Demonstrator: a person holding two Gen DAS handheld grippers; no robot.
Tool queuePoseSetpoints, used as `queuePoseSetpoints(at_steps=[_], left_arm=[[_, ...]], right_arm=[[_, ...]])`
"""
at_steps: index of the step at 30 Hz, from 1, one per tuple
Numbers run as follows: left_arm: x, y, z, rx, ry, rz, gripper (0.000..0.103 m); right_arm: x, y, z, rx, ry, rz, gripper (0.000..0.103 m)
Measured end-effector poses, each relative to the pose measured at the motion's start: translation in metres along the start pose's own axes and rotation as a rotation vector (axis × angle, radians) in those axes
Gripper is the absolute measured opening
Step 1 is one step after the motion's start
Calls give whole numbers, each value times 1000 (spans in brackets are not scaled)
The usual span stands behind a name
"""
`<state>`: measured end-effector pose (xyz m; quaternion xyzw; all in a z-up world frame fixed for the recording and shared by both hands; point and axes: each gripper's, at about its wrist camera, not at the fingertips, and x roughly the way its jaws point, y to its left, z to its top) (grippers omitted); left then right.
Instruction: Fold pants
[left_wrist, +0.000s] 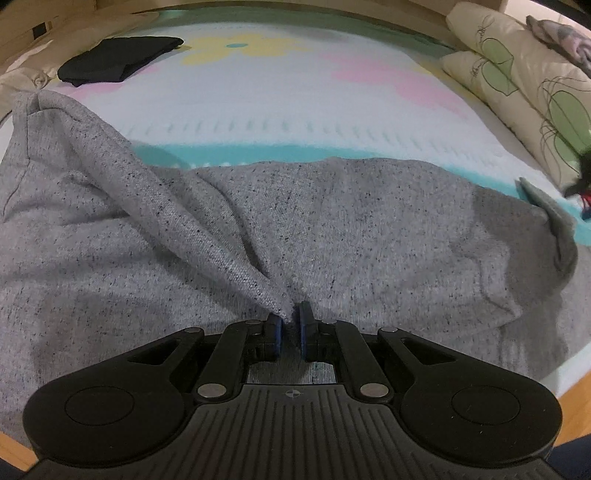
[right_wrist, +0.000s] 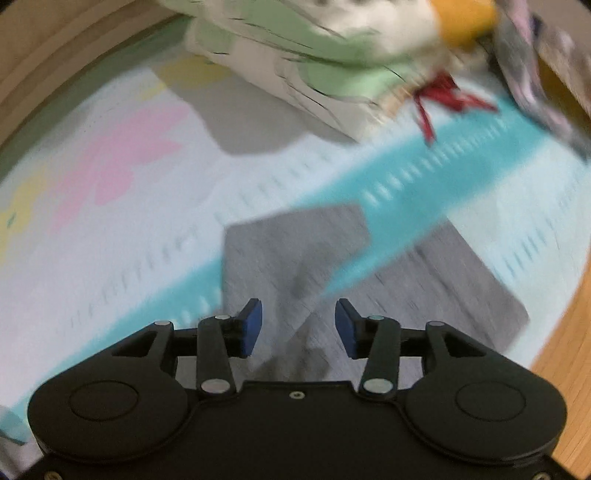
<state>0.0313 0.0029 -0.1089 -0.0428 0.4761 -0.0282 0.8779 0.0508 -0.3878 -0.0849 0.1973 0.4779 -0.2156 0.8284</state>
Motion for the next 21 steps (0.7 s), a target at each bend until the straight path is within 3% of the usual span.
queuePoseSetpoints(at_steps=[4,8,9,10,11,14,17,19,21], left_arm=[[4,-3,-4,1,2,-3,8],[-5,6,-5,-20,16,-19,6],[-9,11,-5,-32,16,-29,4],[-11,13,2,-48,11,-43,3],[-16,15,8,-56,-5,-55,3],[-48,14,40,-51,-138,-68,3],[-94,12,66,-28,-293,-49,3],[-118,12,67,-14,-357,-55,3],[-132,9,54,21,-370,-59,3]], right_arm=[[29,44,6,-97,-2,-57,53],[65,61,3,-119,54,-155,50],[72,61,3,-119,71,-182,40],[77,61,2,-124,85,-210,22],[75,62,3,-147,86,-234,16],[41,59,22,-147,52,-145,11],[-21,41,46,-97,-56,-3,10],[-67,21,53,-68,-135,68,10],[-104,-7,52,-16,-184,130,10]])
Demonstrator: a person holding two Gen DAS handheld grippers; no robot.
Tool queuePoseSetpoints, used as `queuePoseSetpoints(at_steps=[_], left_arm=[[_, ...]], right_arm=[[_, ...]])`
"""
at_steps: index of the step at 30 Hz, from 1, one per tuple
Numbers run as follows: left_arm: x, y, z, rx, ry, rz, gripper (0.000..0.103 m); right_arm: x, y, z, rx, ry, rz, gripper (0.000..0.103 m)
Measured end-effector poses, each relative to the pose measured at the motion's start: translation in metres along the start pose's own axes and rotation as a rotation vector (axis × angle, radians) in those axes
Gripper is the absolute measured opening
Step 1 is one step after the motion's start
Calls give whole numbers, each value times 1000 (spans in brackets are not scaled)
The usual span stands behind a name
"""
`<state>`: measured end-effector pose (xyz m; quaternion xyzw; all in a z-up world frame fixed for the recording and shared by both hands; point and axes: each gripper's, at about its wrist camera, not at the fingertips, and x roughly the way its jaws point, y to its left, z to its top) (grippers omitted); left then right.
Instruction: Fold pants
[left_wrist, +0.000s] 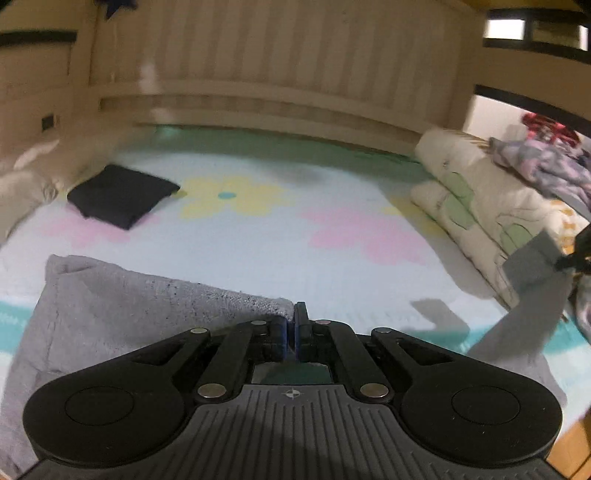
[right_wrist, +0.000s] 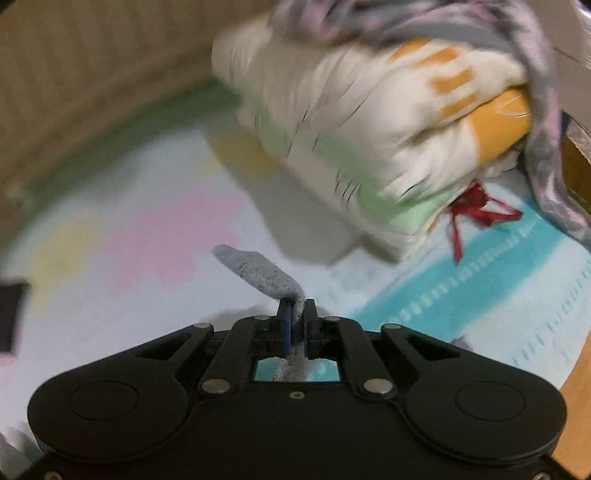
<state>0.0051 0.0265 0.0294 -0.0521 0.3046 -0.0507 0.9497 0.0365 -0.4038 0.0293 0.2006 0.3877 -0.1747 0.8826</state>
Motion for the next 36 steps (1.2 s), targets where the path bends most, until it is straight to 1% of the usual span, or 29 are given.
queuePoseSetpoints(at_steps=[1,2,4,5,6,8,9,10,11,12,13,15,16,18,20,22,23,24,25,26,27,28,30,31,32,34,36], left_arm=[[-6,-2,-11,22,14,-6,3],[-8,-5,-24,45,45,-13,3],[-3,-12,-58,91,133,-32,3],[5,-16,-79,110,197,-28,3],[15,-20,-97,119,263,-20,3],[39,-29,-135,151,399,-11,3],[47,-33,-149,167,427,4,3],[51,-35,-155,181,423,20,3],[51,-38,-158,201,395,32,3],[50,-40,-157,209,389,35,3],[51,-41,-154,199,384,29,3],[52,-38,-142,162,365,17,3],[51,-36,-132,136,341,13,3],[44,-32,-111,92,262,18,3],[28,-34,-89,94,132,36,3],[15,-41,-79,122,16,47,3],[10,-42,-80,139,-12,51,3],[11,-43,-85,148,-4,51,3],[18,-44,-93,152,41,43,3],[28,-43,-103,154,99,30,3],[40,-43,-115,152,166,20,3],[54,-44,-128,145,240,10,3],[75,-46,-149,144,351,-4,3],[81,-49,-158,154,374,2,3],[82,-53,-163,185,351,15,3],[80,-58,-162,237,332,29,3],[83,-58,-159,223,337,25,3]], right_arm=[[-13,-12,-2,27,-15,16,10],[-24,-28,-7,55,-30,22,10],[-32,-57,-22,100,-34,-1,10],[-28,-71,-31,123,-15,-22,10],[-19,-84,-43,142,23,-35,10],[13,-109,-71,184,136,-81,10],[34,-120,-83,189,204,-123,10],[57,-128,-97,190,286,-181,10],[69,-134,-108,196,331,-219,10],[75,-138,-118,199,358,-233,10],[77,-137,-121,188,363,-231,9],[69,-132,-119,157,325,-215,9],[65,-130,-114,158,307,-202,9],[54,-122,-97,175,269,-141,9],[42,-113,-75,190,201,-40,9],[11,-100,-56,186,79,87,10],[-3,-97,-53,181,25,137,10],[-15,-97,-51,173,-23,172,10],[-24,-99,-53,163,-61,175,10],[-22,-103,-57,157,-67,147,10],[-16,-109,-62,155,-52,110,10],[-3,-118,-71,168,-12,70,9],[33,-137,-91,216,114,-18,9],[53,-146,-100,245,204,-91,9],[67,-151,-106,250,266,-142,9],[79,-156,-113,243,309,-167,9],[83,-158,-115,248,323,-170,9]])
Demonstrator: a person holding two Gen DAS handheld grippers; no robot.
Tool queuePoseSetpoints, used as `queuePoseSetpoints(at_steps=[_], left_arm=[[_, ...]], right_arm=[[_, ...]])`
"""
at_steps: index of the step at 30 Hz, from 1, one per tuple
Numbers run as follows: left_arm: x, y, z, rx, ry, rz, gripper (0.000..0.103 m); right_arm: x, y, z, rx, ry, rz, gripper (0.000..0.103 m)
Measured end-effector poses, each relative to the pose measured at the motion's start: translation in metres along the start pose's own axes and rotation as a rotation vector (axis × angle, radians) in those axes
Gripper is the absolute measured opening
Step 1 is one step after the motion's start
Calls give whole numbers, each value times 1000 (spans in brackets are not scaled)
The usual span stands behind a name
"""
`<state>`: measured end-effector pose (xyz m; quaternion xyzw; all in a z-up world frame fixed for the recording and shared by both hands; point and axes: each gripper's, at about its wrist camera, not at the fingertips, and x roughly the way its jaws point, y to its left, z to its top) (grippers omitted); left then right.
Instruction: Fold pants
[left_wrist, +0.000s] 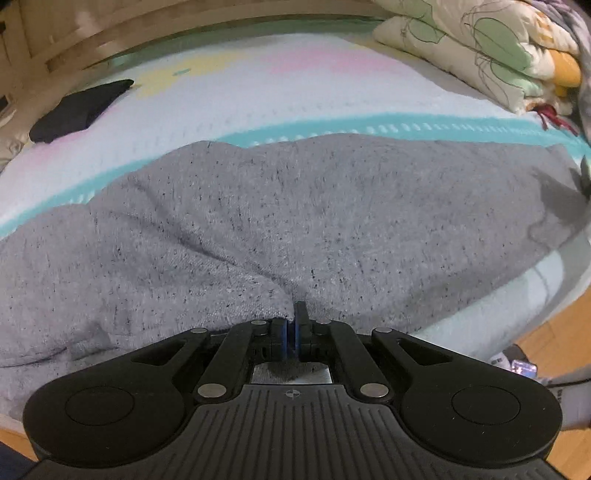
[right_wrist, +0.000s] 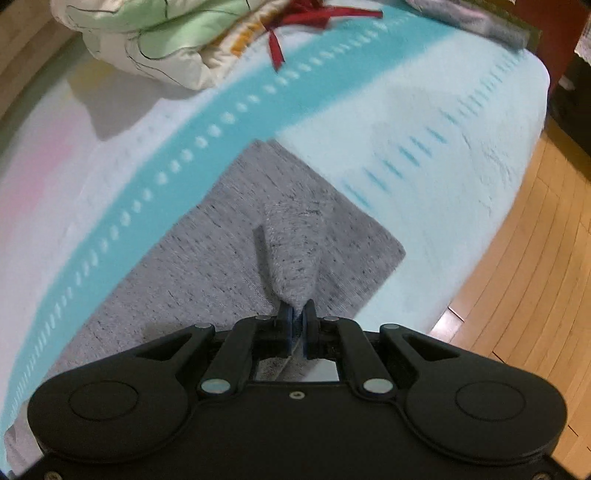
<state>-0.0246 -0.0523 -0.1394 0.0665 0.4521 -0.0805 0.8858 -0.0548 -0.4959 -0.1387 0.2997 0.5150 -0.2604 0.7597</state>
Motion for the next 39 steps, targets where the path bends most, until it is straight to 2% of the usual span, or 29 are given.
queuePoseSetpoints(at_steps=[3,6,8,9,11,14,16,21,23,27,30,33,39], left_arm=[[-13,15,-4,-52,-21,-34,3],[-19,12,-3,-28,-66,-27,3],[-8,6,-2,-7,-32,-20,3],[0,5,-3,-9,-6,-14,5],[-1,3,-4,6,-14,5,5],[-12,-1,-5,44,-24,12,5],[-14,1,-7,31,-19,1,7],[-30,9,-12,17,-8,-32,10],[-38,13,-15,14,-10,-44,10],[-50,35,-25,-69,-1,-48,10],[-59,60,-30,-155,-1,5,10],[-67,99,-30,-285,-22,82,10],[-76,180,-31,-503,-26,205,10]], right_arm=[[-7,2,-2,-6,-7,-4,9],[-22,1,-9,-19,-60,8,9],[-30,-4,-14,-13,-70,11,9],[-22,-6,-11,-10,-52,3,9],[1,-7,-9,-14,33,-42,11],[12,-12,-7,28,53,-70,26],[0,-12,-7,53,8,-86,42],[-45,12,-12,-14,-215,-97,53],[-58,29,-17,-61,-258,-42,55],[-73,74,-35,-200,-259,129,55],[-81,118,-62,-360,-239,253,55],[-88,162,-96,-511,-233,348,55],[-106,236,-189,-888,-234,531,55]])
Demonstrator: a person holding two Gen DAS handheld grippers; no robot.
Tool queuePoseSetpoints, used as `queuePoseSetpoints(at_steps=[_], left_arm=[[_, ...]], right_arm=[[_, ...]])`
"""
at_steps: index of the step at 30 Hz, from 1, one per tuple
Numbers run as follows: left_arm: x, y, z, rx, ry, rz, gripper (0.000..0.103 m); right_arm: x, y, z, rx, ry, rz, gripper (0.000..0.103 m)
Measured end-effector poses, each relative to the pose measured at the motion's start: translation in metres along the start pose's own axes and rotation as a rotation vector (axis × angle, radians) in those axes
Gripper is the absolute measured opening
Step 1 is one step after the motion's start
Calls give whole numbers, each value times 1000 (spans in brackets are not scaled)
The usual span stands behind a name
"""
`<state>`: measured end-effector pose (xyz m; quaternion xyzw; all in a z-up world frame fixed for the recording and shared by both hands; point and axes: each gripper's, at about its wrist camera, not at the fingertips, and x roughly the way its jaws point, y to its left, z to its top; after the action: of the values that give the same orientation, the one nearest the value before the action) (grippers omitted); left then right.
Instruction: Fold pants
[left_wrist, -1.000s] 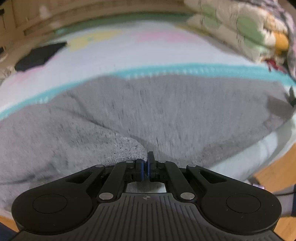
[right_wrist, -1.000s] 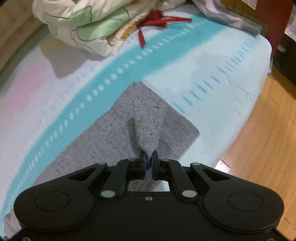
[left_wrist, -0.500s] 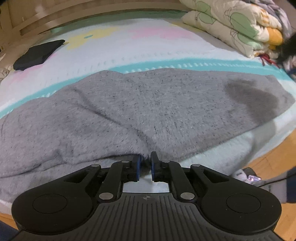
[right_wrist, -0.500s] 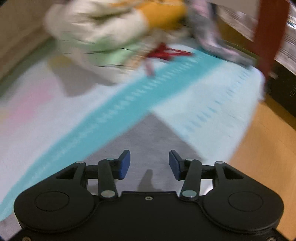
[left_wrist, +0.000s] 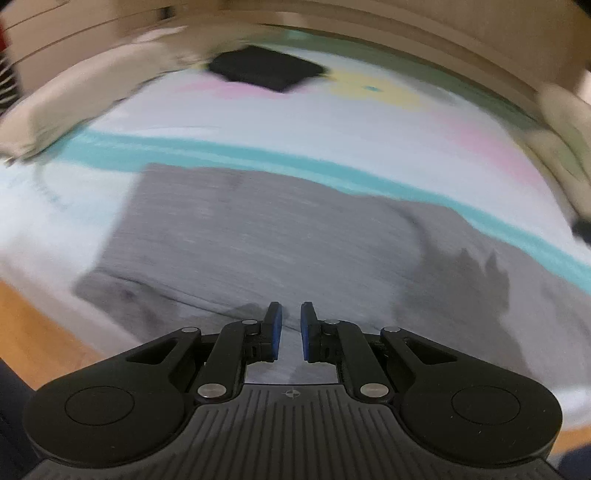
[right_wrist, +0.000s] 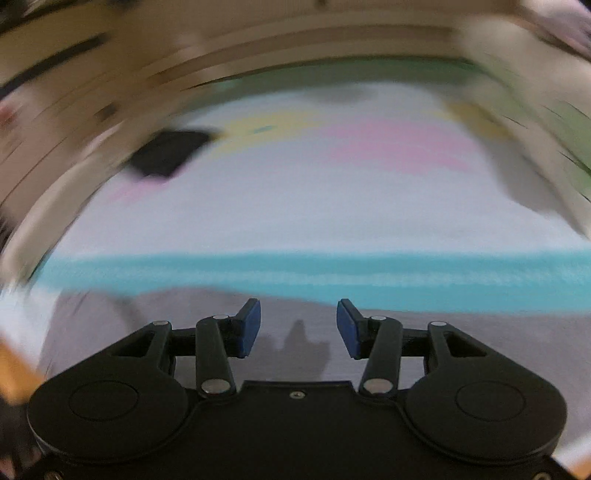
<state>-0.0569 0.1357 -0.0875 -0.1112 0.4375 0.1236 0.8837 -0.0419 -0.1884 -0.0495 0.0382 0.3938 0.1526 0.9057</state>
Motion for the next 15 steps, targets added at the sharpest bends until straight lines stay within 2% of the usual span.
queuePoseSetpoints(at_steps=[5,8,11,15], left_arm=[[8,42,35,-55,16,131,10],[22,61,47,-72,70,192,11],[39,79,46,-150,129,174,11],[46,89,39,-213,142,142,11]], right_arm=[[20,98,-30,-354,-23,108,54],[40,141,-57,-516,-6,138,54],[58,170,-79,-668,-23,122,53],[71,198,-99,-832,-65,99,53]])
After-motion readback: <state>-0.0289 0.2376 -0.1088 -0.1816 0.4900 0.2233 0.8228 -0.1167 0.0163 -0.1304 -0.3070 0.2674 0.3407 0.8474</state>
